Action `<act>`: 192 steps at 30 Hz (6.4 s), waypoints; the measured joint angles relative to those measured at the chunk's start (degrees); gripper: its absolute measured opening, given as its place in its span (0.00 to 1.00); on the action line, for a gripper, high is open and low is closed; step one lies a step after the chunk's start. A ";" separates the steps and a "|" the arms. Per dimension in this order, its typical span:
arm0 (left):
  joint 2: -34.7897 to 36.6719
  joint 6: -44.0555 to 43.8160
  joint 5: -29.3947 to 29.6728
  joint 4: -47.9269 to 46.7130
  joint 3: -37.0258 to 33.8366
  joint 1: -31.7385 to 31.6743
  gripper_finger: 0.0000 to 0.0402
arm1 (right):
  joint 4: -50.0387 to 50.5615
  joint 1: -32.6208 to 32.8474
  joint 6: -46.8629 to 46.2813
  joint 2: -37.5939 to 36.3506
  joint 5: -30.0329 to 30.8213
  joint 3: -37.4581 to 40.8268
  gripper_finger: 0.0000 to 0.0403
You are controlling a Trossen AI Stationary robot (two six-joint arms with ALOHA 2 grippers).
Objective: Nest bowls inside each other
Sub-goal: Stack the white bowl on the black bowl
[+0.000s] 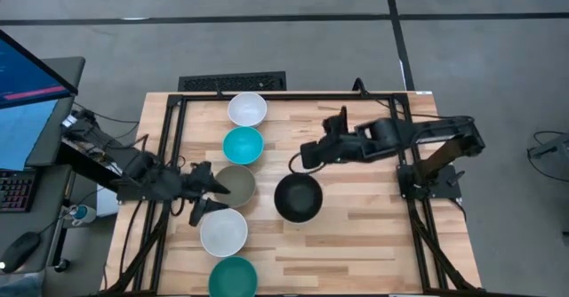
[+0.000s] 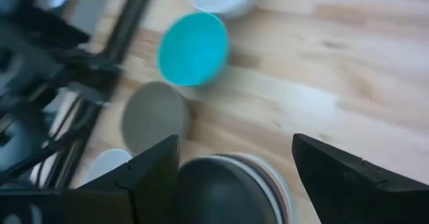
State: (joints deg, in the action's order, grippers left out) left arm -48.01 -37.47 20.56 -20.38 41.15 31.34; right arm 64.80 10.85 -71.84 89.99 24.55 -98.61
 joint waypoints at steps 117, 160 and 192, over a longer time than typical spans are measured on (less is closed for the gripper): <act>-65.41 37.53 -29.14 -67.00 86.98 -67.60 0.00 | 10.35 -17.79 34.82 -15.19 8.81 -9.77 0.76; -77.71 18.71 -21.26 -64.10 93.44 -30.79 0.01 | 17.48 -5.16 25.30 -30.97 11.57 -0.74 0.76; -77.01 18.84 -25.85 -65.77 93.76 -30.65 0.06 | 20.15 -4.61 25.71 -29.96 13.23 -0.76 0.76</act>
State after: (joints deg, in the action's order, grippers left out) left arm -125.02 -18.63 -5.29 -86.15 134.91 0.69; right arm 84.95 6.24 -46.13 60.03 37.78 -99.37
